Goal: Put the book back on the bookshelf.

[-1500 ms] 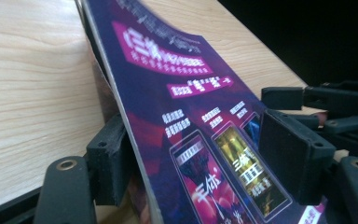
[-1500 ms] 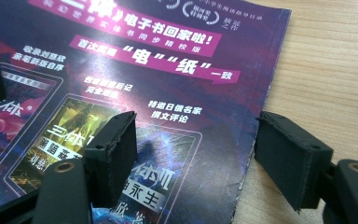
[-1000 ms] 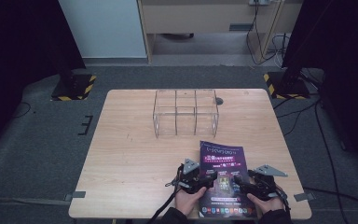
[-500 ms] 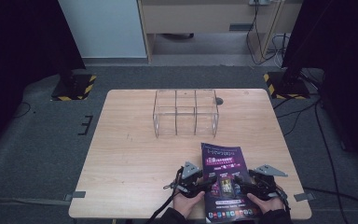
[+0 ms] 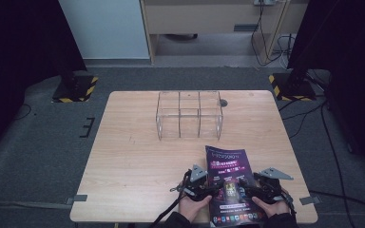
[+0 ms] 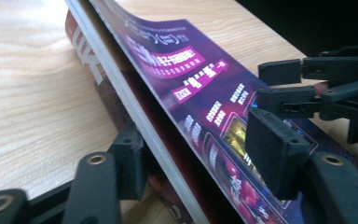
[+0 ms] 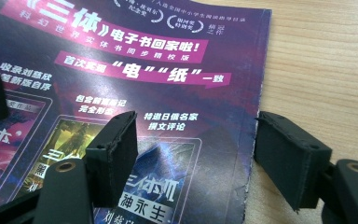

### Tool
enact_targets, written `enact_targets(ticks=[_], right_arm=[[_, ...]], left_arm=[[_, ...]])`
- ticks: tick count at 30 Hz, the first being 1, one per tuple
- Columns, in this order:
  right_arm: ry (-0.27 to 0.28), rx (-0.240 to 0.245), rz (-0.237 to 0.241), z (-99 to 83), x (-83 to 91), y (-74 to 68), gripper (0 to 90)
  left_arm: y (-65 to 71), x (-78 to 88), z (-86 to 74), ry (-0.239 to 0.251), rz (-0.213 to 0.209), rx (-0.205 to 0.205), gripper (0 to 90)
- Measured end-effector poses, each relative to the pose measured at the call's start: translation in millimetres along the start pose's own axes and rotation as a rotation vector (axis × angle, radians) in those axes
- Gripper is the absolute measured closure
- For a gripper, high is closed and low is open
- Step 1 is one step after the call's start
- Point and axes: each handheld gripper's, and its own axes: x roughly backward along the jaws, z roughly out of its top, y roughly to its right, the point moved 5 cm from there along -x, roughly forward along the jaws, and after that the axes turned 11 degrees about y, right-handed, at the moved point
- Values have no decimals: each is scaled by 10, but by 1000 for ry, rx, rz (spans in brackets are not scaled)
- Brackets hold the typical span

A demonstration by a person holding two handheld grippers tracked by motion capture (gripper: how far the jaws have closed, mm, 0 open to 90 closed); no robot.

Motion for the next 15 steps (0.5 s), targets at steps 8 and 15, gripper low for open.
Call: enact_targets(ticks=[8, 15], right_arm=[[2, 3, -3, 1, -2, -2, 307], [-2, 1, 1, -1, 4, 3, 313]], left_arm=[[-3, -4, -4, -23, 90, -36, 612], [14, 10, 21, -9, 103, -60, 709]])
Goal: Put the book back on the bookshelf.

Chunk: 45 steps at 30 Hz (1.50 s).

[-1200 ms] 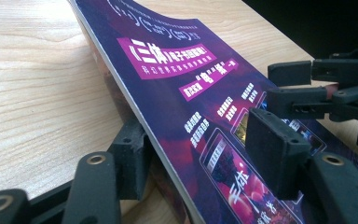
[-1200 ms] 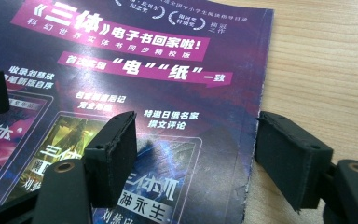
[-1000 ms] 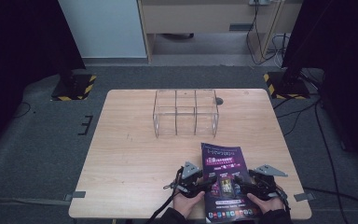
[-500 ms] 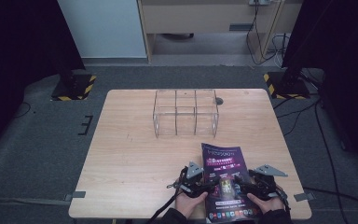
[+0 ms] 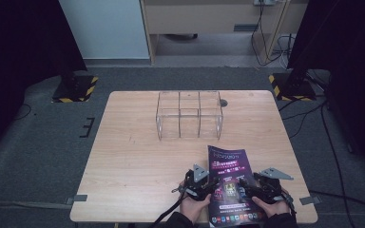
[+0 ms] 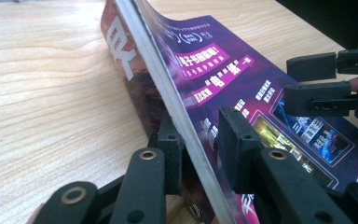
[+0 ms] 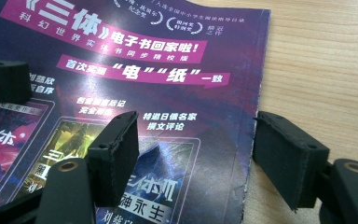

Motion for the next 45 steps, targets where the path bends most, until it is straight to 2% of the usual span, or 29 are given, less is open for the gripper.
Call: enact_targets(ticks=[2, 5, 9, 13, 15, 22, 24, 32, 38, 45], right_arm=[[4, -13, -1, 2, 0, 4, 316], [6, -7, 5, 6, -1, 14, 312], [-4, -16, 38, 20, 11, 16, 295], [18, -3, 48, 71, 39, 6, 262], [26, -18, 60, 92, 56, 4, 255], [42, -42, 92, 128, 80, 1, 242], [45, -44, 98, 133, 80, -5, 241], [47, -47, 109, 136, 79, -7, 240], [55, -56, 130, 145, 75, -13, 239], [60, -101, 194, 148, 55, -37, 221]], left_arm=[[-9, 16, 21, 6, -28, 38, 773], [-13, 30, 48, 10, -47, 55, 798], [-32, 50, 95, 30, -69, 78, 837], [-32, 107, 186, 58, -92, 88, 847], [-34, 133, 228, 77, -106, 96, 847], [-8, 218, 378, 123, -130, 82, 847], [3, 237, 412, 130, -127, 61, 847], [19, 250, 438, 138, -126, 46, 847], [38, 312, 521, 171, -141, 41, 847], [67, 367, 583, 202, -152, 30, 847]])
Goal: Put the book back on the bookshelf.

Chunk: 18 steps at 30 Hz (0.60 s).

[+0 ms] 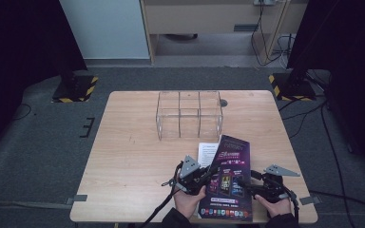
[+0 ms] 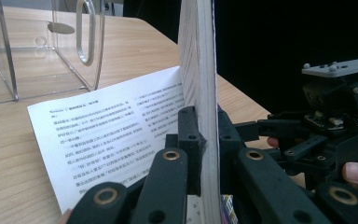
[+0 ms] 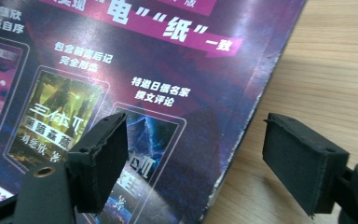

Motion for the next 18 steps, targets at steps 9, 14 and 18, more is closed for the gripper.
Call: enact_targets(ticks=[9, 14, 18], right_arm=[[-4, -43, 119, -7, -108, -41, 206], [-17, -97, 173, -25, -150, -34, 203], [-35, -128, 200, -45, -174, -34, 221]], left_arm=[[17, 26, 32, 19, -15, -11, 847], [23, 34, 42, 28, -22, -15, 847], [26, 27, 35, 30, -22, -16, 847]])
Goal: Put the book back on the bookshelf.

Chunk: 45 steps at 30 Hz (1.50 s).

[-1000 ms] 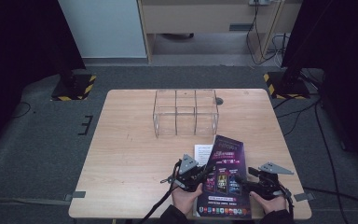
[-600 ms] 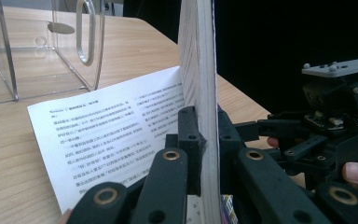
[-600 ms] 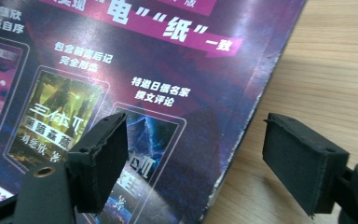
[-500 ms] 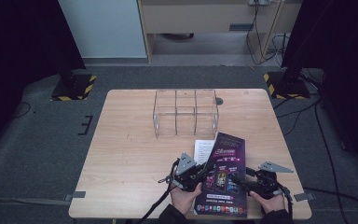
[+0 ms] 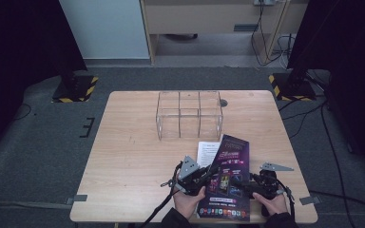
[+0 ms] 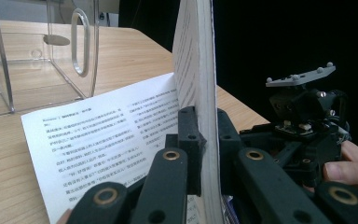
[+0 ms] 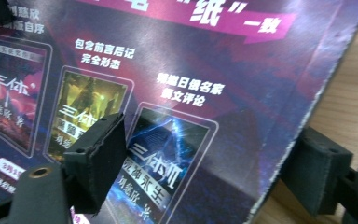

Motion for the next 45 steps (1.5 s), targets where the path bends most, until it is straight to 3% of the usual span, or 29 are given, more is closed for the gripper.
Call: enact_targets(ticks=[4, 11, 14, 16, 24, 30, 38, 43, 45], right_arm=[[-9, -19, 4, -8, -4, -17, 283], [-42, -58, -51, 9, 28, -28, 496], [-47, -121, -41, 30, 49, -61, 618], [-45, -183, -7, 41, 63, -84, 712], [-30, -234, 8, 68, 107, -137, 770], [6, -225, 18, 105, 127, -204, 808], [48, -187, 33, 177, 154, -294, 842], [57, -177, 44, 223, 173, -340, 843], [68, -166, 52, 257, 188, -364, 843]], left_arm=[[-4, 1, -11, 0, 2, 1, 847], [-41, 4, -39, 6, 15, 11, 847], [-62, 15, -28, 7, 21, 12, 846], [-71, 20, -30, 10, 24, 12, 846], [-139, 46, -46, -6, 50, -13, 845], [-277, 83, -85, -36, 95, -5, 835], [-442, 114, -154, -86, 136, 14, 732], [-506, 117, -179, -108, 132, 21, 625], [-532, 119, -186, -115, 136, 19, 537]])
